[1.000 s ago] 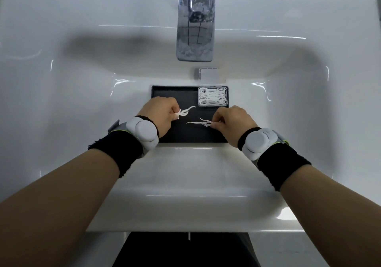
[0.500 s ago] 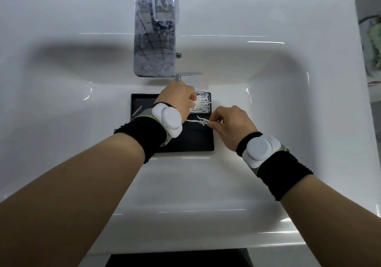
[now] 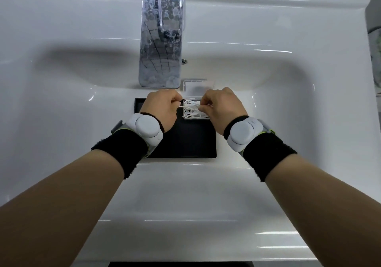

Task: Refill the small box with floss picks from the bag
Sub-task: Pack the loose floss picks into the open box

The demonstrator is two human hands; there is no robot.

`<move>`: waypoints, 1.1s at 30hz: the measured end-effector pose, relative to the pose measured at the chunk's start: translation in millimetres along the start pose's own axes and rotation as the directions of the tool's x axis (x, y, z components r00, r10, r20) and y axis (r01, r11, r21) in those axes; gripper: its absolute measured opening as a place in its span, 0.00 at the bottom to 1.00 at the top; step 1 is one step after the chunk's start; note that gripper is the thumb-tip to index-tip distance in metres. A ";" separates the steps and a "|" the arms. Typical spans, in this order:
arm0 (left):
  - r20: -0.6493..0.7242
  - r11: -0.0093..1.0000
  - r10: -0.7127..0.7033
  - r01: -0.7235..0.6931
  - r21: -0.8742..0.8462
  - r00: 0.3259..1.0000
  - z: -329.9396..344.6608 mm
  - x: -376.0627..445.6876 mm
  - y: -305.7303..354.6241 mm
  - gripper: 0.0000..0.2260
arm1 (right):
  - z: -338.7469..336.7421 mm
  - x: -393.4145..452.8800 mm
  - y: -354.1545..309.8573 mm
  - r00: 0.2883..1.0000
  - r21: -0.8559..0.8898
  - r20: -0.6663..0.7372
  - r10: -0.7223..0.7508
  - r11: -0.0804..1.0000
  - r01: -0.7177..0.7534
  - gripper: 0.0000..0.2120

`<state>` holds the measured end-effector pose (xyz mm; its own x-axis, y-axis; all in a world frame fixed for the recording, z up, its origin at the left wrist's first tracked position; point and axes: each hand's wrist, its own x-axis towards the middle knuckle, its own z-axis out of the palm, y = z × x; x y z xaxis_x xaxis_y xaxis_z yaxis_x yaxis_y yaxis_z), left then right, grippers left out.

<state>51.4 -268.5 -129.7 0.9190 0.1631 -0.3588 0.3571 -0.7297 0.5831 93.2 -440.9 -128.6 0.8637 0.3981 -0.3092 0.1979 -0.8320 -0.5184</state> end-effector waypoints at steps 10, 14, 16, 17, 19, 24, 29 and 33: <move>0.020 1.000 -0.017 0.017 0.018 1.000 9.5 -3.1 -5.5 0.11 | 1.5 -12.3 16.9 0.987 0.140 -0.155 0.047 0.990 -0.026 0.11; 0.016 1.000 -0.008 0.008 0.022 1.000 9.4 -2.5 -5.2 0.11 | 3.7 -19.3 24.2 0.985 0.233 -0.106 0.137 0.966 -0.109 0.13; 0.023 0.999 0.001 -0.002 0.041 1.000 8.5 -1.6 -5.4 0.10 | 7.5 -21.3 25.3 0.986 0.245 -0.078 0.150 0.961 -0.127 0.14; 0.030 0.998 0.009 -0.011 0.059 1.000 8.3 -1.0 -5.5 0.10 | 9.7 -21.5 26.0 0.986 0.246 -0.069 0.150 0.961 -0.129 0.14; 0.039 0.996 0.014 -0.017 0.087 0.999 7.7 -1.3 -6.7 0.08 | 13.9 -21.8 27.0 0.987 0.241 -0.053 0.151 0.961 -0.134 0.14; -0.010 0.996 0.033 -0.032 0.088 0.999 -4.3 -7.4 -9.2 0.06 | 16.9 -18.8 25.2 0.990 0.202 -0.069 0.121 0.974 -0.104 0.12; 0.003 0.993 0.111 -0.111 0.028 0.994 -6.9 -5.3 4.6 0.05 | 15.5 -15.3 21.6 0.992 0.221 -0.079 0.103 0.972 -0.083 0.12; 0.078 0.986 0.153 -0.158 0.052 0.985 8.4 6.2 17.9 0.05 | 15.3 -16.2 20.9 0.988 0.280 -0.112 0.104 0.958 -0.069 0.12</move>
<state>62.1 -286.1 -127.7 0.9472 -0.0027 -0.3206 0.1987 -0.7798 0.5937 76.2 -458.7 -146.7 0.9260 0.2634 -0.2705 -0.0002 -0.7161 -0.6980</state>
